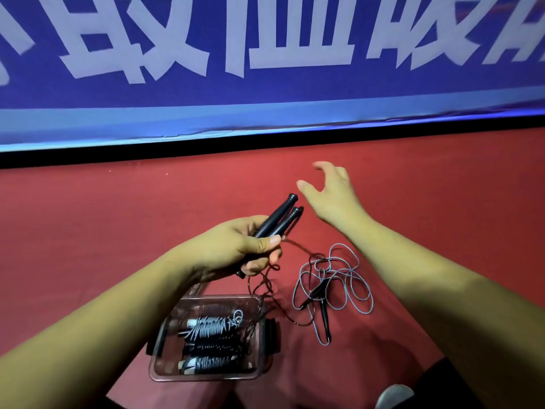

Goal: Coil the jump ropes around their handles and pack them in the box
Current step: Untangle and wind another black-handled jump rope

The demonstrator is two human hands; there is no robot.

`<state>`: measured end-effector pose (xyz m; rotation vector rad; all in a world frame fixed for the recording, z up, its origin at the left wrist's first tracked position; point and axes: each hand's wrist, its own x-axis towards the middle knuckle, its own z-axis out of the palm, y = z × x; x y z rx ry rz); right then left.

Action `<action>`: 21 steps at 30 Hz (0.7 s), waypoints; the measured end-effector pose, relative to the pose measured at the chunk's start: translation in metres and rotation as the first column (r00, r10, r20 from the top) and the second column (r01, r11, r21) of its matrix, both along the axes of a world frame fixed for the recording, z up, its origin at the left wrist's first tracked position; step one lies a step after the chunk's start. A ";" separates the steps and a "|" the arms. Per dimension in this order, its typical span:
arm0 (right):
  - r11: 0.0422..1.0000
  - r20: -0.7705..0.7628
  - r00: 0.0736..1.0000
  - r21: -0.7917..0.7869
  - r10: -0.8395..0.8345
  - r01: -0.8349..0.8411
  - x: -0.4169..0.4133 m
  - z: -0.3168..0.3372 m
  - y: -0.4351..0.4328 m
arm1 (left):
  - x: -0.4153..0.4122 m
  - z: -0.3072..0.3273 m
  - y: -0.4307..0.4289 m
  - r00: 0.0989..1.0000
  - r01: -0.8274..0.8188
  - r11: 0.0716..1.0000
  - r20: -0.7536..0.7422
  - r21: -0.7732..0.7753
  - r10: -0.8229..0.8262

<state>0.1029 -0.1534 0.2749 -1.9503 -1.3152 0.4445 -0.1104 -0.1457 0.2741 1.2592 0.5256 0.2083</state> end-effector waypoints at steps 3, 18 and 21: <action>0.948 -0.185 0.931 0.008 0.314 -0.318 -0.015 0.013 -0.009 | -0.007 0.002 0.004 1.000 0.014 0.999 0.009 -0.045 -0.014; 0.796 -0.163 0.786 -0.004 0.597 -0.605 -0.026 0.022 -0.014 | -0.020 0.011 0.009 0.995 0.055 0.969 0.094 -0.242 -0.033; 0.813 -0.122 0.806 0.030 0.580 -0.581 -0.024 0.024 -0.015 | -0.017 0.013 0.008 1.000 0.012 0.987 0.023 -0.159 -0.009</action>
